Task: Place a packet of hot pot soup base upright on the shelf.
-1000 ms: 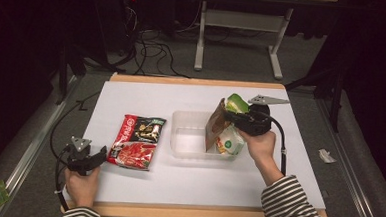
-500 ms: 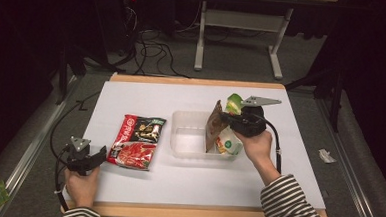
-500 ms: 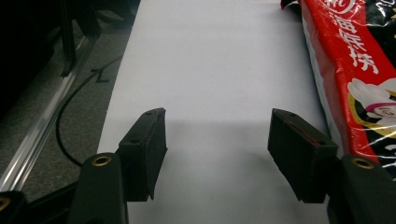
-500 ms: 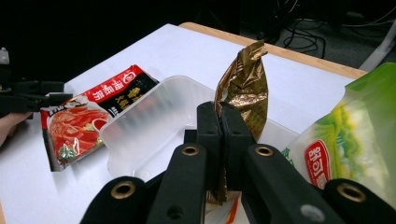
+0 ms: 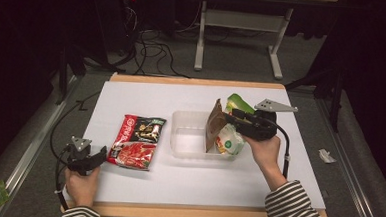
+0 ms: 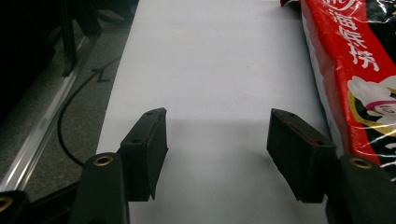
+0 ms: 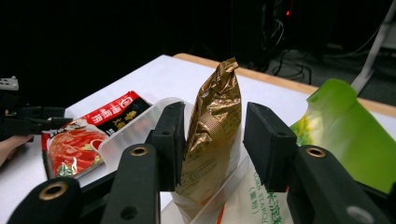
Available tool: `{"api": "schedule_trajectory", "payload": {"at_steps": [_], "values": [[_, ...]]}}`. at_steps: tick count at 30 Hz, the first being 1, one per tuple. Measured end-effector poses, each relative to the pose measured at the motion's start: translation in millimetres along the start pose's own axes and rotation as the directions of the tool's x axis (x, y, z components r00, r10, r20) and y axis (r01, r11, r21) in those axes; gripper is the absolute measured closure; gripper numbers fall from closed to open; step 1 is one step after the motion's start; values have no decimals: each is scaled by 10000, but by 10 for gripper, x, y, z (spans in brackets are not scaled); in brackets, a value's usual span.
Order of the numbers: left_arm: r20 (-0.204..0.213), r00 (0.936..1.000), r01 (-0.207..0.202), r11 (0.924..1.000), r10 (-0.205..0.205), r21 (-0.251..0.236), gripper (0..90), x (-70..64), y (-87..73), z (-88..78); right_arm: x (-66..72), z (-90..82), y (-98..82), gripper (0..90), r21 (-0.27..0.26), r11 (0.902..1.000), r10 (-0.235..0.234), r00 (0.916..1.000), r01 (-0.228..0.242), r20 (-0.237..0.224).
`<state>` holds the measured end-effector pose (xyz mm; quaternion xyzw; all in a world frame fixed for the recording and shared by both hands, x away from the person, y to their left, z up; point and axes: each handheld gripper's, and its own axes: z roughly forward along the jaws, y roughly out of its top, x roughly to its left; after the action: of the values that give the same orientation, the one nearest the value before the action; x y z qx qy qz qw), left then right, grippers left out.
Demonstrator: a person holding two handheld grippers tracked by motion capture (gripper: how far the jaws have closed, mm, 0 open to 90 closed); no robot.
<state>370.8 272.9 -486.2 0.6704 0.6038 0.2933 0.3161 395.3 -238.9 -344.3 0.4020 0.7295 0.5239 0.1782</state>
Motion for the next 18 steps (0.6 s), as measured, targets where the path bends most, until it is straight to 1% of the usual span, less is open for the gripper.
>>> {"api": "schedule_trajectory", "payload": {"at_steps": [1, 2, 3, 5, 6, 9, 13, 18], "values": [[20, 10000, 10, 10000, -9, -56, 383, 3, -3, -6, 11, -14, -12, 580, -37, 10000, -59, 10000, 59, 54], [-32, 10000, -9, 9998, 9, -175, 383, -2, -8, -14, 17, -25, -22, 575, -48, 9997, -228, 9997, 229, 124], [-70, 10000, -27, 9998, 25, -221, 386, -4, -10, -20, 26, -41, -33, 568, -4, 9995, -303, 9994, 303, 173], [-36, 10000, 56, 9998, -56, -191, 386, 2, -8, -16, 31, -87, -57, 554, 4, 9986, -534, 9984, 534, 199], [-13, 10000, 70, 9999, -70, -136, 387, 6, -6, -14, 35, -117, -65, 544, 22, 9985, -547, 9983, 547, 191], [-61, 10000, -2, 9999, 1, -166, 385, -1, -8, -15, 11, -209, -100, 538, -187, 9973, -704, 9970, 711, 326], [-62, 10000, 22, 9998, -24, -179, 383, -1, -8, -13, -51, -320, -175, 530, -353, 9984, -429, 9970, 452, 644], [-18, 10000, -55, 9999, 55, -123, 383, -5, -6, -10, -134, -462, -275, 532, -386, 9980, -460, 9928, 506, 1104]]}}
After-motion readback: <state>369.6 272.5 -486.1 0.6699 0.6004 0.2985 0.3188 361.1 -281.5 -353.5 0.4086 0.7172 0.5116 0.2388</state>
